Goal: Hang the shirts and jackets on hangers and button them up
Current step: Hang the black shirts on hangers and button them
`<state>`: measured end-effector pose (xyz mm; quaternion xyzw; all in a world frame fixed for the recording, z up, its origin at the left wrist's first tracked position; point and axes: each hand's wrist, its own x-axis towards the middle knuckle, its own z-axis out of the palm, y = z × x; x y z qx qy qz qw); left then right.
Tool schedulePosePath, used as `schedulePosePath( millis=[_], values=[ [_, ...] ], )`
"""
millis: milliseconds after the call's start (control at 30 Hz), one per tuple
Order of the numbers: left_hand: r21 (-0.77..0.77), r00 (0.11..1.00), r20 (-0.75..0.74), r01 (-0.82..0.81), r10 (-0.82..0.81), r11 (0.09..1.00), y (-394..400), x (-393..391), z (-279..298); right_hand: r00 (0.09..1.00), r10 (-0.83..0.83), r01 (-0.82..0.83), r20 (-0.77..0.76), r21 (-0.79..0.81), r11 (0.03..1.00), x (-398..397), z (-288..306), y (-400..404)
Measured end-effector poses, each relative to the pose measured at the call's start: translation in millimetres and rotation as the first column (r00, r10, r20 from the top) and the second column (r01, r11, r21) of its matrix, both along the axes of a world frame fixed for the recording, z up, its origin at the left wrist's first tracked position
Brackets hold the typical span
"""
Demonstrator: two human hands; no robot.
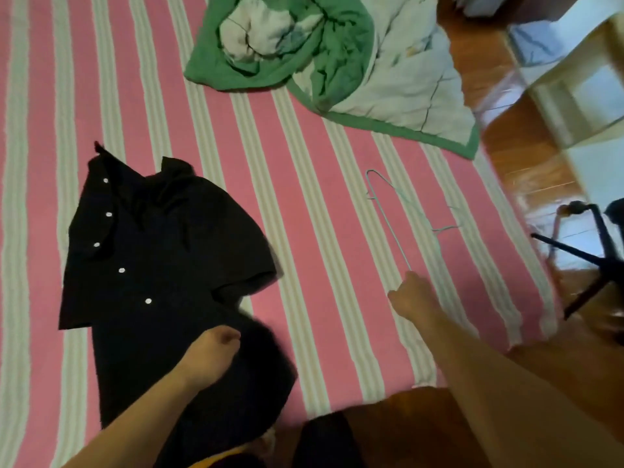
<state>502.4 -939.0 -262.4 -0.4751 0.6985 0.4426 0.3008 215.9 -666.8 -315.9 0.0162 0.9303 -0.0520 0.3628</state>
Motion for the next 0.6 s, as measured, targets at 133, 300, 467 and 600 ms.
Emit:
schedulePosePath(
  millis=[133, 300, 467, 600],
  values=[
    [-0.012, 0.998, 0.054, 0.041, -0.041, 0.999, 23, -36, -55, 0.992, -0.115, 0.118, -0.043, 0.094, 0.989, -45, -69, 15],
    [0.011, 0.993, 0.121, 0.002, -0.003, 1.000, 37, -37, -65, 0.972, -0.104, 0.125, -0.211, 0.091, 0.988, -50, -94, 27],
    [-0.022, 0.966, 0.210, -0.147, 0.148, 0.989, 13, 9, -28, 0.934, -0.331, 0.304, -0.138, -0.184, 0.935, 1, -61, -51],
    [-0.169, 0.934, 0.244, -0.224, 0.261, 0.960, -36, 70, -11, 0.969, -0.248, 0.231, 0.015, -0.417, 0.879, 72, -37, -144]
  ],
)
